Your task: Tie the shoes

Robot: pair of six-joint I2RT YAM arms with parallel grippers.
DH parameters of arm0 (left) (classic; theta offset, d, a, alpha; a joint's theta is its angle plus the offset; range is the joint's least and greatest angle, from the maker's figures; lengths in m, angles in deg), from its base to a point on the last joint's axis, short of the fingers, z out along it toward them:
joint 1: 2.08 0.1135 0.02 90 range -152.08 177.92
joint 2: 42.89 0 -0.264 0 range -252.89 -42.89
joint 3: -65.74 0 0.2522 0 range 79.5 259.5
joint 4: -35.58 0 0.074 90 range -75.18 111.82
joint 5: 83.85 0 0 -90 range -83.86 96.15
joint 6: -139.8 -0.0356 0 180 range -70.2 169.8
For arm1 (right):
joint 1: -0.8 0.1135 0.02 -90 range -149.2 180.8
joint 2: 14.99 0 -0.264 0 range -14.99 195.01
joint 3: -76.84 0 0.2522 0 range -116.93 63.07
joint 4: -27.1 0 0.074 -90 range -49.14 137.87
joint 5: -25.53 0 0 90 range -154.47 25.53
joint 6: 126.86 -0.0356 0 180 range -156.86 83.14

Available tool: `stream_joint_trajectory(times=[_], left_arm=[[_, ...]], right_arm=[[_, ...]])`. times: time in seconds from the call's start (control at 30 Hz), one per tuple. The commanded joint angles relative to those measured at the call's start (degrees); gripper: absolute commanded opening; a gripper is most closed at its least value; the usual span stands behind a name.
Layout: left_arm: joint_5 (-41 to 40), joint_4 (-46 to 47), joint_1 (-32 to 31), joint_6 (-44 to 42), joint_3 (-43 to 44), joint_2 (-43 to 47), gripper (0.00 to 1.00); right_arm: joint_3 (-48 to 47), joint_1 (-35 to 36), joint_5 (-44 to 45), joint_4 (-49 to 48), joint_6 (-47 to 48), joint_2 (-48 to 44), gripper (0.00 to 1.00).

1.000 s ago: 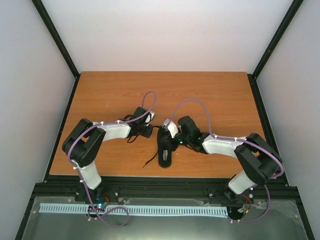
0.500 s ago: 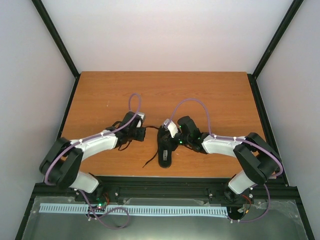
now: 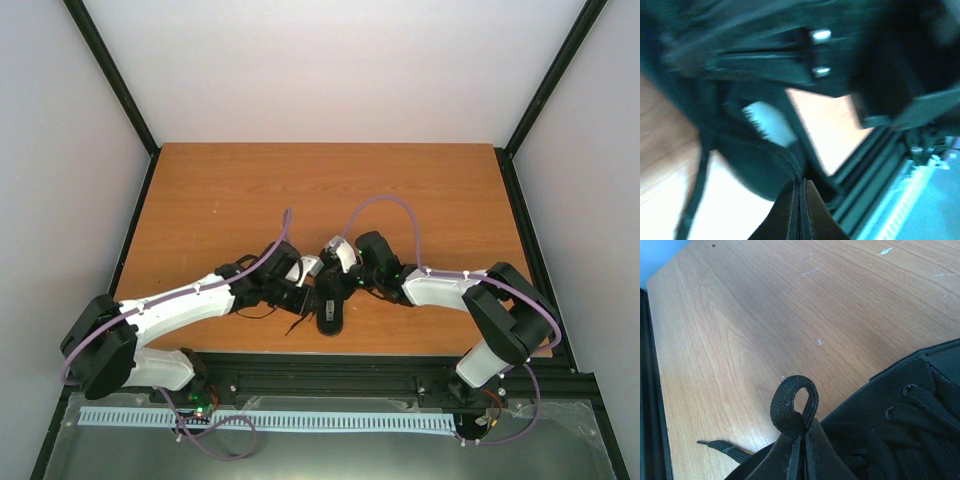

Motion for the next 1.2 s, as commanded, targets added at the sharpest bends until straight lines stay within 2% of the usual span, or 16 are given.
stream_joint_trajectory(times=[0.0,0.33,0.4,0.5,0.63,0.7,0.8,0.97,1.17], left_arm=[[9.51,5.68,-2.43,5.23,4.47,-1.15,0.01],[9.04,9.29,-9.38,6.26,9.73,-8.82,0.02],[8.19,9.6,-9.47,6.96,8.84,-8.74,0.14],[4.8,8.7,-9.47,7.07,7.52,-6.99,0.42],[0.06,5.22,-9.27,5.53,6.99,-3.68,0.64],[-2.79,3.23,-8.81,4.34,6.94,-1.94,0.7],[-4.61,0.84,-6.12,2.79,6.04,0.57,0.73],[-6.07,0.78,0.1,1.36,2.71,4.68,0.71],[-7.23,9.05,4.78,-0.12,1.27,4.82,0.69]], right_arm=[[-1.18,-0.41,-0.24,-2.66,-0.9,0.5,0.03],[-0.97,-1.06,-0.76,-3.34,-1.86,0.71,0.03],[-0.69,-1.34,-1.21,-3.86,-2.18,0.6,0.03],[-0.34,-1.59,-1.6,-4.26,-2.32,0.32,0.03],[-0.07,-1.8,-1.98,-4.5,-2.45,-0.05,0.03],[0.09,-1.82,-2.16,-4.67,-2.45,-0.12,0.03],[0.3,-1.82,-2.5,-4.86,-2.41,-0.59,0.03],[0.98,-1.87,-2.74,-5.16,-1.85,-1.47,0.03],[1.4,-1.82,-2.92,-5.26,-0.67,-1.66,0.03]])
